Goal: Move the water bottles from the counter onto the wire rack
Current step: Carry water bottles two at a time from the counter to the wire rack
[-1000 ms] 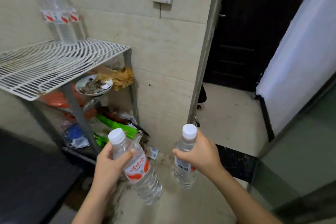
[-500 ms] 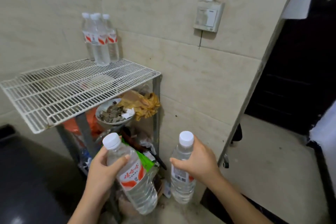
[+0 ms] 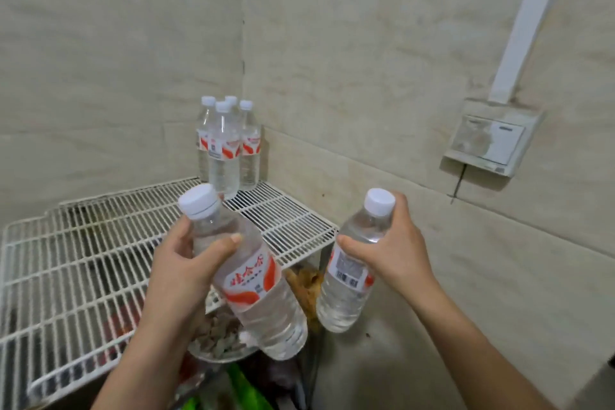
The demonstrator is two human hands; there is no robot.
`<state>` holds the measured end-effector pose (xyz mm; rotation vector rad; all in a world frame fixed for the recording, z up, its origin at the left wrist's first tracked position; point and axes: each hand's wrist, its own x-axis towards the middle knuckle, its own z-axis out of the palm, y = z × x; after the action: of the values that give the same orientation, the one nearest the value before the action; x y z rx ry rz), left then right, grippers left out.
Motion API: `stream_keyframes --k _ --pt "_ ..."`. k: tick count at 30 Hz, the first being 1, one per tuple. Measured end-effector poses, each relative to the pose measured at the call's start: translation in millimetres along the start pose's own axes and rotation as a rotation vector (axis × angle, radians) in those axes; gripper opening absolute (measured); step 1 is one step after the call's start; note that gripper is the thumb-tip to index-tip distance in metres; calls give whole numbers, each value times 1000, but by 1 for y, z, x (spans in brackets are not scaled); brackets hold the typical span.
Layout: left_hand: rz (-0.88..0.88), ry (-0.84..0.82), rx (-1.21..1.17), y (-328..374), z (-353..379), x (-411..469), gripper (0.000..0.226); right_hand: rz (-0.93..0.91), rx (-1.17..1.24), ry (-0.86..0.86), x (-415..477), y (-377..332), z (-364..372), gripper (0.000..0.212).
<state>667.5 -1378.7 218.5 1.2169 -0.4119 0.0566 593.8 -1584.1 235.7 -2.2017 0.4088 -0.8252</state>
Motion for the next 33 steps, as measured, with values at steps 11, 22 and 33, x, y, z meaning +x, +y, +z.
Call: stream_keyframes --k 11,22,33 --pt "112 32 250 16 41 111 32 -152 166 -40 127 -8 27 70" --pt "64 355 433 -57 46 213 34 -172 101 -168 227 -15 110 76" --pt "20 255 527 -80 46 267 35 -145 3 -193 283 14 183 79"
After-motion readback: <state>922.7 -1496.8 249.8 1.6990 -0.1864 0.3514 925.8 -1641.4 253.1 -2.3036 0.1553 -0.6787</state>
